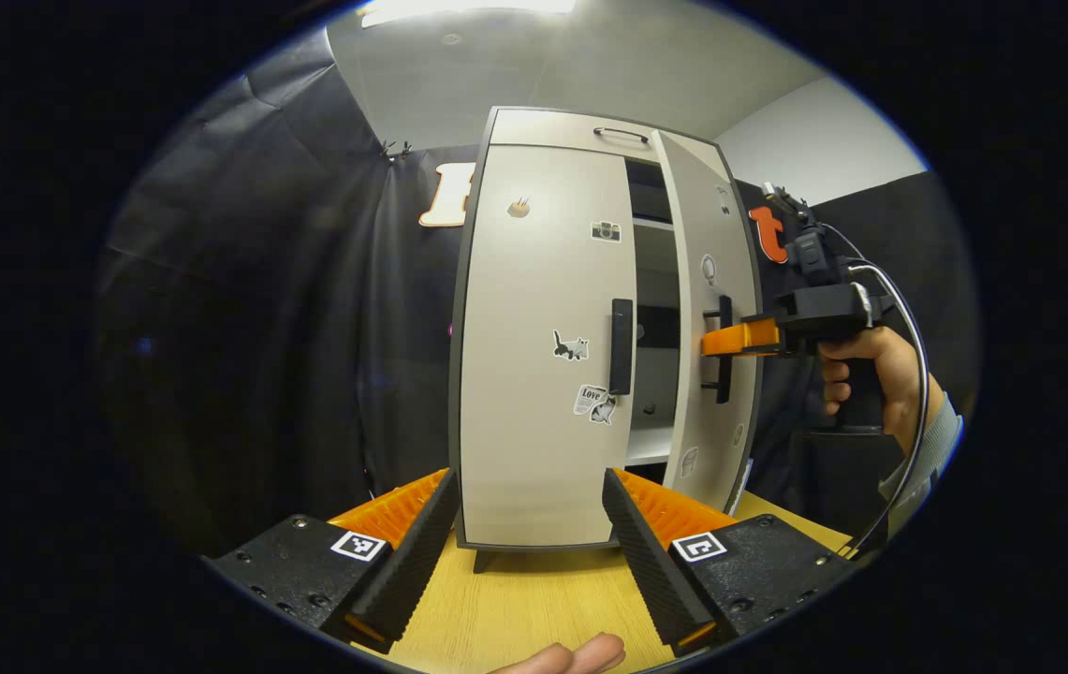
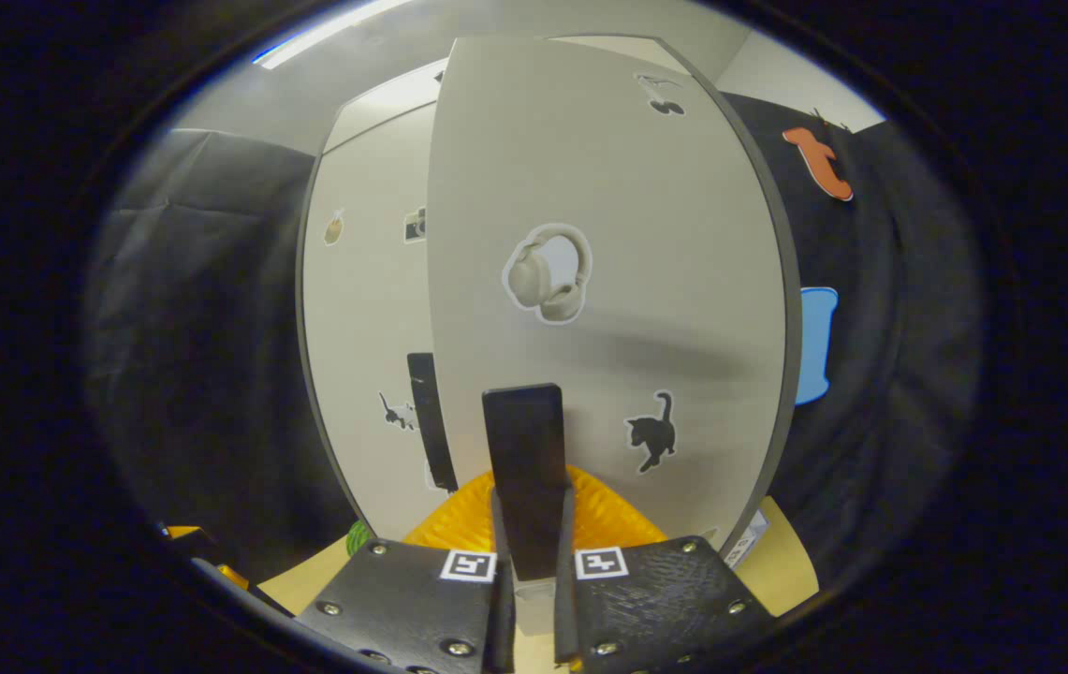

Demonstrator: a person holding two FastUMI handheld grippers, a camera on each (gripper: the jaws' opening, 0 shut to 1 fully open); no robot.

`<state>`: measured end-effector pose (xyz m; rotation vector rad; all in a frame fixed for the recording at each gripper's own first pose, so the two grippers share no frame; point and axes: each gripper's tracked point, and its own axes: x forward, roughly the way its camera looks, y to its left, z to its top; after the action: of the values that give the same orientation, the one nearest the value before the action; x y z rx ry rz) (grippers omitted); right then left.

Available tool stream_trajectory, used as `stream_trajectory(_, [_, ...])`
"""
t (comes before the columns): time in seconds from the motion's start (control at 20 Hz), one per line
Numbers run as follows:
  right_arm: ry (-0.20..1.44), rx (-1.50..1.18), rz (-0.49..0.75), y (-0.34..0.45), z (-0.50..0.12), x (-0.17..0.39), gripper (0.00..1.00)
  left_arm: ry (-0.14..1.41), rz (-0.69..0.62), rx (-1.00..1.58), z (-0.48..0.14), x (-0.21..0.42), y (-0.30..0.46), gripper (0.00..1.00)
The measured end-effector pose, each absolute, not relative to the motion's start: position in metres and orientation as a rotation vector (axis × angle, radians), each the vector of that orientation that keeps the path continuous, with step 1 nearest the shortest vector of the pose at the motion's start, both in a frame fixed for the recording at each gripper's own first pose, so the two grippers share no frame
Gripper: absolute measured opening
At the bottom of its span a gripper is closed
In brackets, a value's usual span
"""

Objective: Open the right door of the double-door shoe cabinet with the right hand, and open the left door with the left hand.

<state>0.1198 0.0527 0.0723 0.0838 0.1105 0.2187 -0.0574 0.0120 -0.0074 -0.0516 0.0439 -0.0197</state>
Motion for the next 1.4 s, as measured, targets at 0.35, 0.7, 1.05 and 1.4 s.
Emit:
stream_trajectory(0.35, [0.105,0.092,0.257,0.033,0.075,0.107,0.17,0.065,-0.009,-0.052,-0.015,-0.053,0.007,0.95])
stream_trajectory(0.7, [0.097,0.096,0.274,0.012,0.078,0.094,0.16,0.063,-0.038,-0.034,-0.015,-0.059,-0.008,0.95])
stream_trajectory(1.05, [0.089,0.122,0.250,-0.020,0.080,0.080,0.16,0.076,-0.064,-0.026,-0.021,-0.058,-0.023,0.95])
stream_trajectory(1.4, [0.057,0.066,0.175,-0.058,0.083,0.069,0.05,0.073,-0.088,-0.027,-0.020,-0.049,-0.039,0.95])
